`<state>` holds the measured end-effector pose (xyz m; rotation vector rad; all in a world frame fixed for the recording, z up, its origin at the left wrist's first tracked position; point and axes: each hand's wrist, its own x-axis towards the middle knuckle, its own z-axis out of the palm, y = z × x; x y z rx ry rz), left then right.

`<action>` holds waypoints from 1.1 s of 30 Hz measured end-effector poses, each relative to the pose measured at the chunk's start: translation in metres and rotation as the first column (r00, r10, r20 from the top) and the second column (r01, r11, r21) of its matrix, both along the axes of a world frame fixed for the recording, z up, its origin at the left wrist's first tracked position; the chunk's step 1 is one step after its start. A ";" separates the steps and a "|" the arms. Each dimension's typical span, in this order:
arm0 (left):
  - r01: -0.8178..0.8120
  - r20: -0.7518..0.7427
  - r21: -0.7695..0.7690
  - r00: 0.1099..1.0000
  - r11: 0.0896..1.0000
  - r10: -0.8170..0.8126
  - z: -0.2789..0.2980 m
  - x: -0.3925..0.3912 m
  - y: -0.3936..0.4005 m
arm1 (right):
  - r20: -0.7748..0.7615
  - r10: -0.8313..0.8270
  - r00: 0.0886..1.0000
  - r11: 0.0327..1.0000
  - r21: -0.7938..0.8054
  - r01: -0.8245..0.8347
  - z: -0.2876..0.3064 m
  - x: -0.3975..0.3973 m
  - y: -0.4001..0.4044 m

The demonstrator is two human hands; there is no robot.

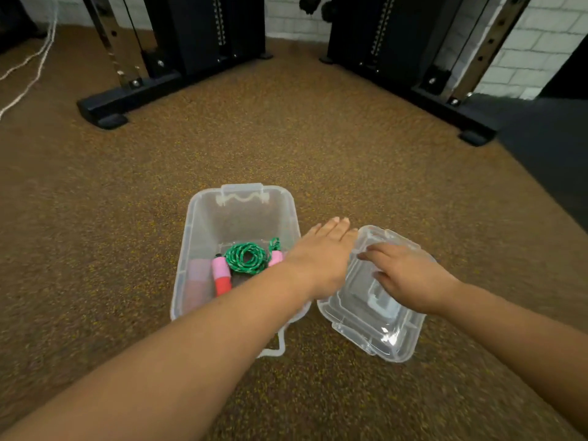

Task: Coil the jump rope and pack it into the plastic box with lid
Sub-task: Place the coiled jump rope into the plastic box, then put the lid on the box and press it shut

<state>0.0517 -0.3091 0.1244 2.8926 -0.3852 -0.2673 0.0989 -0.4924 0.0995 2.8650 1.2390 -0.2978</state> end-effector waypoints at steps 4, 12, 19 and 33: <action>0.130 0.008 0.038 0.991 0.991 -0.131 -0.017 -0.011 -0.041 | -0.102 0.059 0.993 0.989 -0.128 -0.072 -0.024 -0.022 -0.040; 0.195 -0.311 0.109 0.938 0.975 -0.153 -0.079 -0.034 -0.074 | -0.197 0.140 0.970 0.967 -0.185 -0.177 -0.069 -0.046 -0.092; 0.231 -0.420 0.169 0.896 0.958 -0.143 -0.109 -0.047 -0.073 | -0.181 0.088 0.979 0.971 -0.204 -0.125 -0.091 -0.063 -0.090; 0.184 -0.183 0.064 0.968 0.981 -0.169 -0.079 -0.044 -0.069 | -0.075 0.228 0.971 0.958 -0.161 -0.238 -0.034 -0.032 -0.078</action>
